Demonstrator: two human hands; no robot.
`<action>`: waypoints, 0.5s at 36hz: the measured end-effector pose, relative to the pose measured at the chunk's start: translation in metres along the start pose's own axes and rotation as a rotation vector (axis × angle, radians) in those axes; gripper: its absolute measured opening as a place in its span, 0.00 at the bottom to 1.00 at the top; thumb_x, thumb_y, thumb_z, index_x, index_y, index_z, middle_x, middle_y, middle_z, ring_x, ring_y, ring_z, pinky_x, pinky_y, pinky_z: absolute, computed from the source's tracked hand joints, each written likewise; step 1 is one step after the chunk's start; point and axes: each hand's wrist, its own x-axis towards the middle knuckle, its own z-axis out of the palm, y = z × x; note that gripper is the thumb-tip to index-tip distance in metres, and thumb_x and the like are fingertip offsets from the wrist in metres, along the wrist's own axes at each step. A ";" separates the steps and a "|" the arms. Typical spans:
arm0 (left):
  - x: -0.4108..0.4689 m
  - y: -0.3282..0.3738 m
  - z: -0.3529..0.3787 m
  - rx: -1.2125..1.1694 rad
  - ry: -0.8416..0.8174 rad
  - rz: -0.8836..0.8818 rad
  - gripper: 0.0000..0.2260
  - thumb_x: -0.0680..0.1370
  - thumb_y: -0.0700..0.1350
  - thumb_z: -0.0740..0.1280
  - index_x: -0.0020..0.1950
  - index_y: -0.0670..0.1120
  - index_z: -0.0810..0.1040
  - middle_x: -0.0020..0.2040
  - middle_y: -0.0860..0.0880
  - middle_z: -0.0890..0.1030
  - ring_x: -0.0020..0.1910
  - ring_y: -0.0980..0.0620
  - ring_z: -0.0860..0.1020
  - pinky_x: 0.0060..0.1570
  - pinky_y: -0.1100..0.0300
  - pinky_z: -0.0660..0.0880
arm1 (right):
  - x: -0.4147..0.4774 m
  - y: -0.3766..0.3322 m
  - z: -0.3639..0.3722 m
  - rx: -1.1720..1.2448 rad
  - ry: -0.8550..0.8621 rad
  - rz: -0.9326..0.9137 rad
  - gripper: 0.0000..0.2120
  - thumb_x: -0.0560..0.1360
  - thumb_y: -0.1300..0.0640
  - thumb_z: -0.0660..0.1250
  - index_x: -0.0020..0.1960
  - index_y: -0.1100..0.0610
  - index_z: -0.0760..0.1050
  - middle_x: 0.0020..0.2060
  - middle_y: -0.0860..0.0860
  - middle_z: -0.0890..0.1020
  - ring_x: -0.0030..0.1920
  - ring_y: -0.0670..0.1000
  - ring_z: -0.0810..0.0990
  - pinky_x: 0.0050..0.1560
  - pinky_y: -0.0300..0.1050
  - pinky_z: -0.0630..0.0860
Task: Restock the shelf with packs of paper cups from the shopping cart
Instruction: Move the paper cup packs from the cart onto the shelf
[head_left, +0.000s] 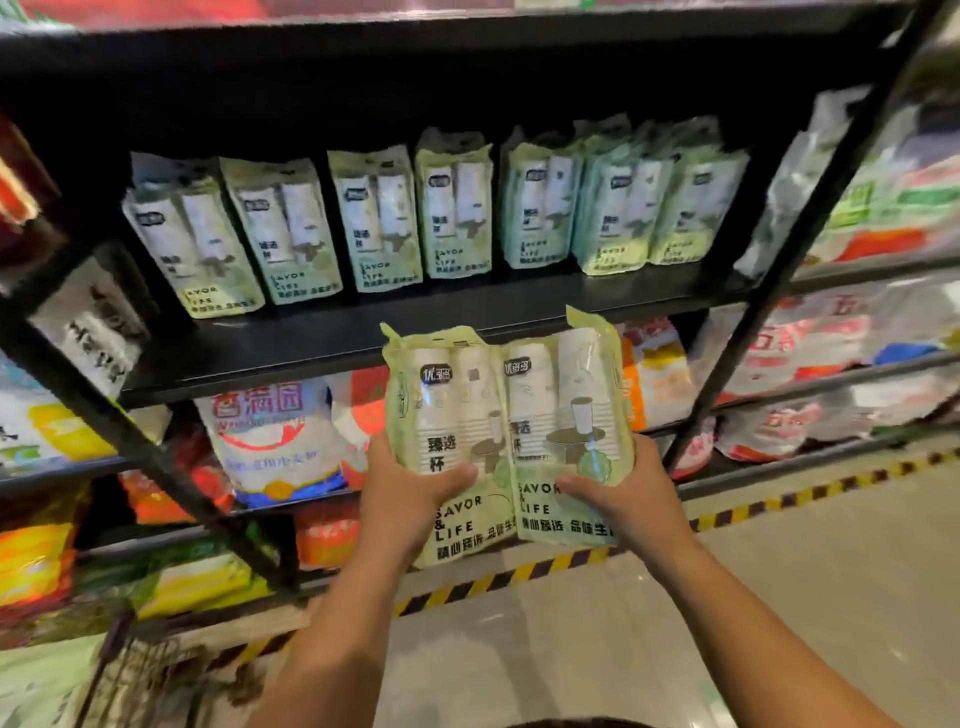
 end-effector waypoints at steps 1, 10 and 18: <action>0.001 0.005 0.017 -0.019 -0.001 0.001 0.36 0.64 0.43 0.84 0.66 0.53 0.69 0.55 0.53 0.82 0.53 0.50 0.82 0.54 0.48 0.81 | 0.009 0.004 -0.013 -0.009 0.011 -0.002 0.38 0.60 0.48 0.85 0.63 0.47 0.67 0.51 0.41 0.80 0.52 0.46 0.81 0.53 0.49 0.80; 0.023 0.041 0.105 -0.013 -0.040 0.028 0.36 0.64 0.41 0.84 0.65 0.54 0.69 0.54 0.53 0.83 0.52 0.51 0.83 0.53 0.47 0.82 | 0.072 0.025 -0.088 0.025 0.065 0.006 0.42 0.58 0.42 0.84 0.65 0.47 0.67 0.52 0.45 0.82 0.52 0.50 0.82 0.52 0.55 0.82; 0.080 0.051 0.121 -0.013 -0.071 0.069 0.34 0.66 0.42 0.83 0.62 0.60 0.69 0.57 0.55 0.82 0.56 0.52 0.82 0.56 0.44 0.81 | 0.125 0.017 -0.087 0.063 0.096 -0.052 0.38 0.62 0.49 0.84 0.65 0.45 0.66 0.54 0.43 0.81 0.53 0.46 0.82 0.51 0.52 0.81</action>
